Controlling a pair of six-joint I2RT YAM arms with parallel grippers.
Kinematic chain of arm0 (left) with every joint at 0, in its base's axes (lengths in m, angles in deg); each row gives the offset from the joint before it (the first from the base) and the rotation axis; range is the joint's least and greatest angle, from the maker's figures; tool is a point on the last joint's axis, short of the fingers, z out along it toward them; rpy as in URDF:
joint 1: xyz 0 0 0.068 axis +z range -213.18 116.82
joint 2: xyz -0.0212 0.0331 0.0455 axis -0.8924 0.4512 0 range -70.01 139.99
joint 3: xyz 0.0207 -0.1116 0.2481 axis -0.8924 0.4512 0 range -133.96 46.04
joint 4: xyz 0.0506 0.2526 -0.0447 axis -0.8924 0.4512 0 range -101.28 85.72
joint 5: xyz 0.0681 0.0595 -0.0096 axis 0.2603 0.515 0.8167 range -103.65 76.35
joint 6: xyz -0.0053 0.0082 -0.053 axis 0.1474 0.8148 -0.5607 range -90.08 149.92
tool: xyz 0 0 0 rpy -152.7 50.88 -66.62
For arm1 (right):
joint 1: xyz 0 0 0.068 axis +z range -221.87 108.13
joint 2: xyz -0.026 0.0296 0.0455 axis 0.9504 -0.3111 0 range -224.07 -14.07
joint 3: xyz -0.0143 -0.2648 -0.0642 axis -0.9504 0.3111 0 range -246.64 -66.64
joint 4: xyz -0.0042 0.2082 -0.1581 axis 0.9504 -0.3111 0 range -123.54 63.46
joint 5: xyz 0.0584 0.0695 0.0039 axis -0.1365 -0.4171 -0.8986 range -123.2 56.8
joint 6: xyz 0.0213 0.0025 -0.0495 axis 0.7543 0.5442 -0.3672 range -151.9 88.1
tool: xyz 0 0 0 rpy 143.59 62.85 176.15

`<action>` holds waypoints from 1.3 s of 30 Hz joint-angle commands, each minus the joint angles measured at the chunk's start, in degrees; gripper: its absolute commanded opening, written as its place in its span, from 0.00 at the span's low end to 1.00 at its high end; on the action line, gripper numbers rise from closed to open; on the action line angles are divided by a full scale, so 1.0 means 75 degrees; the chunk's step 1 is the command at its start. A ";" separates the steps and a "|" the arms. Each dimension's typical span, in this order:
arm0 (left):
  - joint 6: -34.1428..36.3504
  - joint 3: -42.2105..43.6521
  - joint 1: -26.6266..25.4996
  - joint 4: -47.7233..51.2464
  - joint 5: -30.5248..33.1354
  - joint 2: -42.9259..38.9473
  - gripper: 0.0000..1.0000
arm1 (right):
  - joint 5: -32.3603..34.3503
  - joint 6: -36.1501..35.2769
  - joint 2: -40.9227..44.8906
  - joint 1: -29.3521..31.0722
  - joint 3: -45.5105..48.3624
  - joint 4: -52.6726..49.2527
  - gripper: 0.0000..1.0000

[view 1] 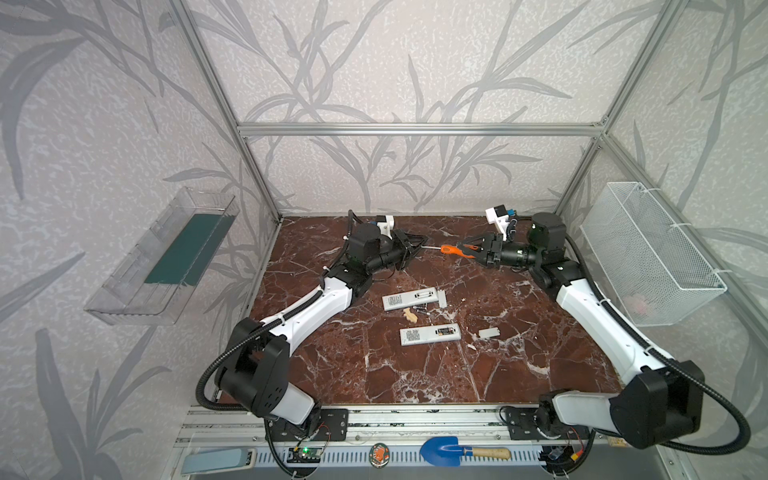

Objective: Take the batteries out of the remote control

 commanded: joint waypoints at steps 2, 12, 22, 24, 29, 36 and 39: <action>-0.0144 -0.0236 0.0004 -0.0074 -0.0272 0.0005 0.00 | -0.0482 0.0056 -0.0257 0.0120 -0.0381 -0.0050 0.56; -0.0167 -0.0230 -0.0002 -0.0060 -0.0372 0.0074 0.00 | -0.0351 0.0079 -0.0519 0.0120 -0.0471 0.0037 0.32; -0.0030 -0.0143 0.0114 0.0126 -0.0382 -0.0017 0.00 | -0.0128 -0.0458 -0.0346 -0.0065 -0.0430 -0.0509 0.02; 0.0221 0.0032 0.0209 0.0241 -0.0235 -0.0244 0.19 | -0.0021 -0.0829 -0.0213 -0.0192 -0.0438 -0.0983 0.00; 0.2103 -0.0114 0.0534 0.2146 0.0075 -0.1095 0.99 | 0.0606 -0.2596 0.0184 -0.0302 -0.0710 -0.2915 0.00; 0.4064 -0.0676 0.0939 0.5180 0.1089 -0.1655 0.99 | 0.1542 -0.4462 0.0550 -0.0274 -0.0639 -0.4536 0.00; 0.3989 -0.0268 0.1080 0.5543 0.1885 -0.1874 0.99 | 0.2087 -0.5196 0.0748 -0.0080 -0.0704 -0.5067 0.00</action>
